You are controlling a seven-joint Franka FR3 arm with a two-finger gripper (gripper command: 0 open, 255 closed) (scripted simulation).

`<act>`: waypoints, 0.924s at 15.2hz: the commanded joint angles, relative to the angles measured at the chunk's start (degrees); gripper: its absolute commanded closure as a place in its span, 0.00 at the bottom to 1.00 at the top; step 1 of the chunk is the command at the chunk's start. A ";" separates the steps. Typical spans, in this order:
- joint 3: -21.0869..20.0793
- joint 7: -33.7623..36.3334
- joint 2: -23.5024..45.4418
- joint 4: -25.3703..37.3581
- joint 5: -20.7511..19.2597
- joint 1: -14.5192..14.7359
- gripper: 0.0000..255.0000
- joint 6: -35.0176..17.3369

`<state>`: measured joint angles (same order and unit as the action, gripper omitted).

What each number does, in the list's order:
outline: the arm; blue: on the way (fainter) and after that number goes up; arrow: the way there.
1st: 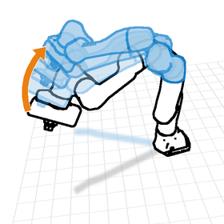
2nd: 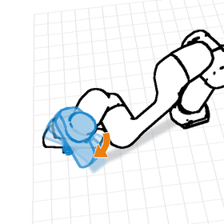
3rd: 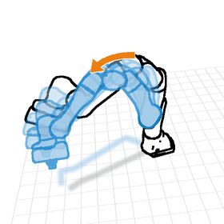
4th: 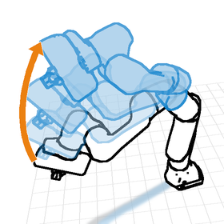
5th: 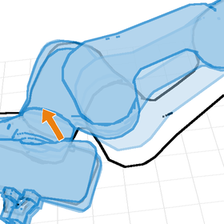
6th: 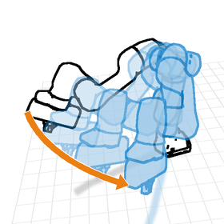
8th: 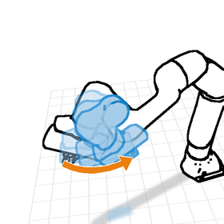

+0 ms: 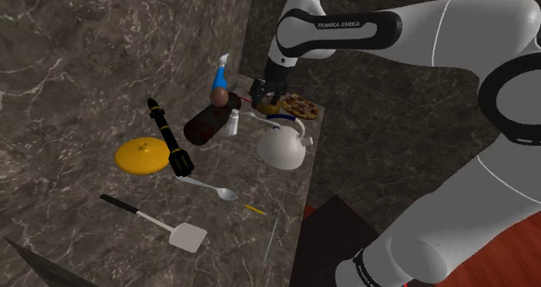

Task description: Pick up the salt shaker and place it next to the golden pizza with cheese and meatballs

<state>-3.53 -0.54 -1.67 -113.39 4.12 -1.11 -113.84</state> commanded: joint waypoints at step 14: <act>-0.04 -1.57 28.38 25.28 -1.17 0.39 0.00 -1.61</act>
<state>-3.58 -2.09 26.30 -88.03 2.96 -0.74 -114.95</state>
